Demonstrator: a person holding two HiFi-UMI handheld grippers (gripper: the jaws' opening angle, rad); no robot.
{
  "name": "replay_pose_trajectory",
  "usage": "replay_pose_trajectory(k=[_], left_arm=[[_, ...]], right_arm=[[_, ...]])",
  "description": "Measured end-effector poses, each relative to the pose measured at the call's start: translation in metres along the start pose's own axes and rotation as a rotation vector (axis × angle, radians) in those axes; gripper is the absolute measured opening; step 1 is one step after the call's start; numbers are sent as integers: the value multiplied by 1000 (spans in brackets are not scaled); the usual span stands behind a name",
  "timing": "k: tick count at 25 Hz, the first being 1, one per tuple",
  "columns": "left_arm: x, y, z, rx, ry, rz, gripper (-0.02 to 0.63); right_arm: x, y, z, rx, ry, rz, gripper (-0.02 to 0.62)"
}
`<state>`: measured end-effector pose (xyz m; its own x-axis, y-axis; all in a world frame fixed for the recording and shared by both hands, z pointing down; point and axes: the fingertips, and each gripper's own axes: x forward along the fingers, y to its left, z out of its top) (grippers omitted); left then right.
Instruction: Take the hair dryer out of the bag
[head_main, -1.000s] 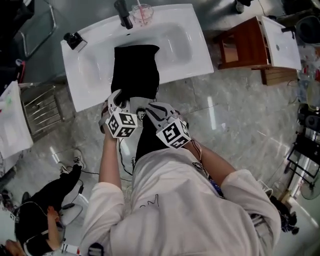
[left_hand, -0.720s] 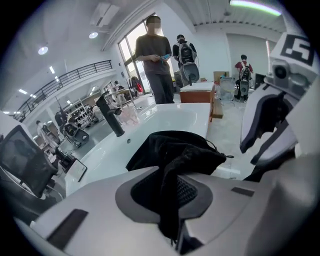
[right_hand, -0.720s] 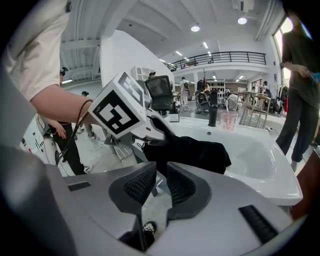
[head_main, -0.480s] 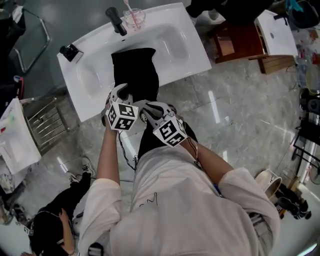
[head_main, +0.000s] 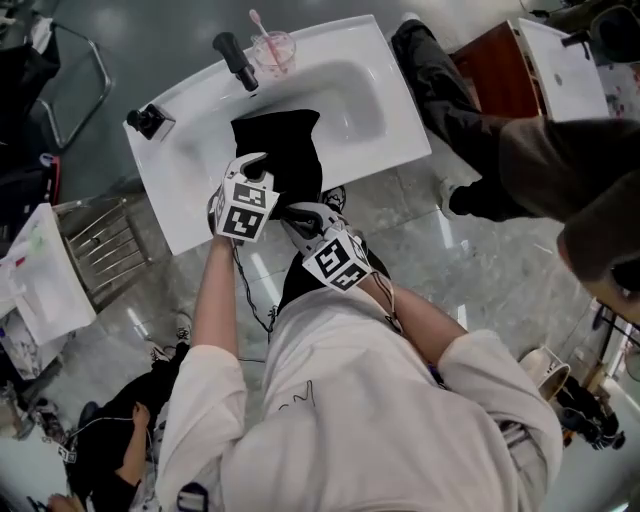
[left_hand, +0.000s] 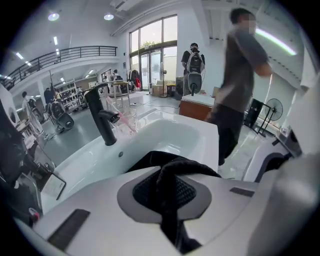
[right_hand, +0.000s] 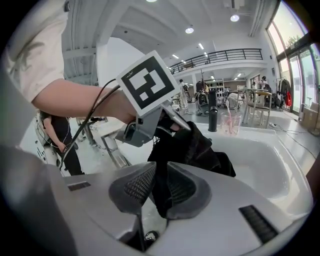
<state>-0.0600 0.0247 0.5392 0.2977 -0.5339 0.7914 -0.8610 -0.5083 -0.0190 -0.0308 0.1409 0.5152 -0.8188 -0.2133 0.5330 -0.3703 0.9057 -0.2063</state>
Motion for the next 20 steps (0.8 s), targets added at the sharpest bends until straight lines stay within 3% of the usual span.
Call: replay_pose_trajectory(k=[10,15,20], left_arm=[[53,5,50,-67,86,-149,32],[73,2,64,-17,149,-164,32],[79,8,68,-31,179,-159,32]], right_arm=[[19,-33,22,50,-13,30,55],[13,-46,30,70,-31,64,55],[18,-54,28,67,-6,95,55]])
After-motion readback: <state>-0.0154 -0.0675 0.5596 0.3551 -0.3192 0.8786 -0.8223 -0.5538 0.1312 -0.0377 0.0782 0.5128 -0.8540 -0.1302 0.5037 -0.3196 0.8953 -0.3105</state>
